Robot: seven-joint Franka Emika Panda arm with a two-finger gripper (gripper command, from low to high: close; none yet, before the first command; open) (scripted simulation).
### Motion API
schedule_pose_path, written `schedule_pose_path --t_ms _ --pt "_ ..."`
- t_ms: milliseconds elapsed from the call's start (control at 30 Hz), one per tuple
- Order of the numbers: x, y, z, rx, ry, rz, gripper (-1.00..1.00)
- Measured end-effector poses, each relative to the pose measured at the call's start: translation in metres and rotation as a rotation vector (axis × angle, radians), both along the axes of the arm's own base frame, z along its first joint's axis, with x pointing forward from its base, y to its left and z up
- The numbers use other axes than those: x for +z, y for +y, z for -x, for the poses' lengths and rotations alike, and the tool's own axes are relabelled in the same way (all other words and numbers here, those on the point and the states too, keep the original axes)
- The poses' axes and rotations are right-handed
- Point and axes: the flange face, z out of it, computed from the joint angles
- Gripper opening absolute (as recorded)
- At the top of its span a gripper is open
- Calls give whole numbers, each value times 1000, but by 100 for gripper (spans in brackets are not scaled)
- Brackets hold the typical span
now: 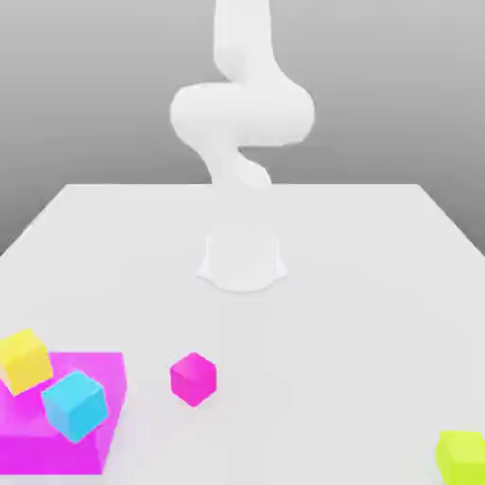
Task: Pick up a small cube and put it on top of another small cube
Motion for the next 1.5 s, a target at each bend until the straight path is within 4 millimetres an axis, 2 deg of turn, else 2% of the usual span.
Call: schedule_pose_path --t_ms 133,267,400,500,700,833,1000,1133,1167,1333,1367,1433,1500 --pt "-51 28 -49 184 94 49 0" --pt "-108 62 -86 360 177 103 0" --pt "-170 101 -113 533 254 163 0" --pt "-219 131 -126 661 308 214 0" --pt "-321 198 -129 932 407 332 0" --pt "-390 224 -123 1089 472 418 0" --pt "-474 255 -101 1298 547 543 0" --pt "-535 260 -97 1341 560 570 0" --pt "-548 260 -96 1342 561 570 -100" --pt "-548 260 -96 1343 563 570 -100" --pt "-555 260 -96 1343 563 570 -100" --pt "-540 261 -96 1344 563 571 -100" --pt "-514 261 -96 1344 563 571 -100"
